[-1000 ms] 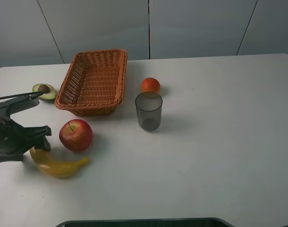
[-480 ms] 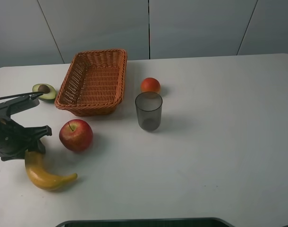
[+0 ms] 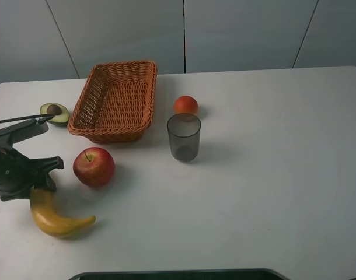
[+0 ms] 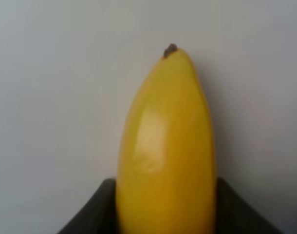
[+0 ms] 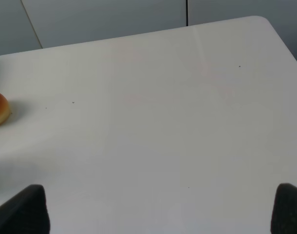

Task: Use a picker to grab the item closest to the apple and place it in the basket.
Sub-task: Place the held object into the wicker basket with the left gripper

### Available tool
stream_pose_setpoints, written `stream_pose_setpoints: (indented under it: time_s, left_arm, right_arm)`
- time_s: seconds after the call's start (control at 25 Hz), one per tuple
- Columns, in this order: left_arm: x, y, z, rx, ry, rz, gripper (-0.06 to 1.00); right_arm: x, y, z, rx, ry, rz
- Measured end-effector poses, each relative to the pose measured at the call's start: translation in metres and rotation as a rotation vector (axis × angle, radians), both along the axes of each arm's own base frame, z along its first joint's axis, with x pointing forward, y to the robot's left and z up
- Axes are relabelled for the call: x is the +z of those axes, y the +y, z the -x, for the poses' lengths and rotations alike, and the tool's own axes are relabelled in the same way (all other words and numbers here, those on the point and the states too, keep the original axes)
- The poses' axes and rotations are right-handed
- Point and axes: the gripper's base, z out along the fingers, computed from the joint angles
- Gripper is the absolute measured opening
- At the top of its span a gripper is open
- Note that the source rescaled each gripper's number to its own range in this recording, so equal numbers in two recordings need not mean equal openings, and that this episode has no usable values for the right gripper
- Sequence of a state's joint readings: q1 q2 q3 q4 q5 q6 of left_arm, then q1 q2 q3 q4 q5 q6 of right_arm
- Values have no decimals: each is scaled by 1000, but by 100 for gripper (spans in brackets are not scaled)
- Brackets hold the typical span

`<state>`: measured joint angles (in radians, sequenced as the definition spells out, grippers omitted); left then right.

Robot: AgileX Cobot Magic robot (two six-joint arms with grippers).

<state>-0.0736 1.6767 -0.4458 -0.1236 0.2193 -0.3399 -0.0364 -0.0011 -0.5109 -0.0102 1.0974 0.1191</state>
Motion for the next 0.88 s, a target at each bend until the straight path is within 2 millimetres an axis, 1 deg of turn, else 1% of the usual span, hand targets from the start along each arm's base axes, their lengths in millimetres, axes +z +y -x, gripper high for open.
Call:
stream_pose_setpoints:
  time_s: [0.12, 0.4, 0.76, 0.88]
  left_arm:
    - [12, -1, 2, -9, -24, 3, 3]
    - [59, -1, 12, -25, -162, 17, 3]
    - [113, 0, 43, -43, -304, 40, 3]
    - [135, 0, 50, -49, -347, 48, 3]
  right_arm:
    - [0, 0, 0, 0, 0, 0]
    - [0, 0, 0, 0, 0, 0]
    - [0, 0, 0, 0, 0, 0]
    - [0, 0, 0, 0, 0, 0]
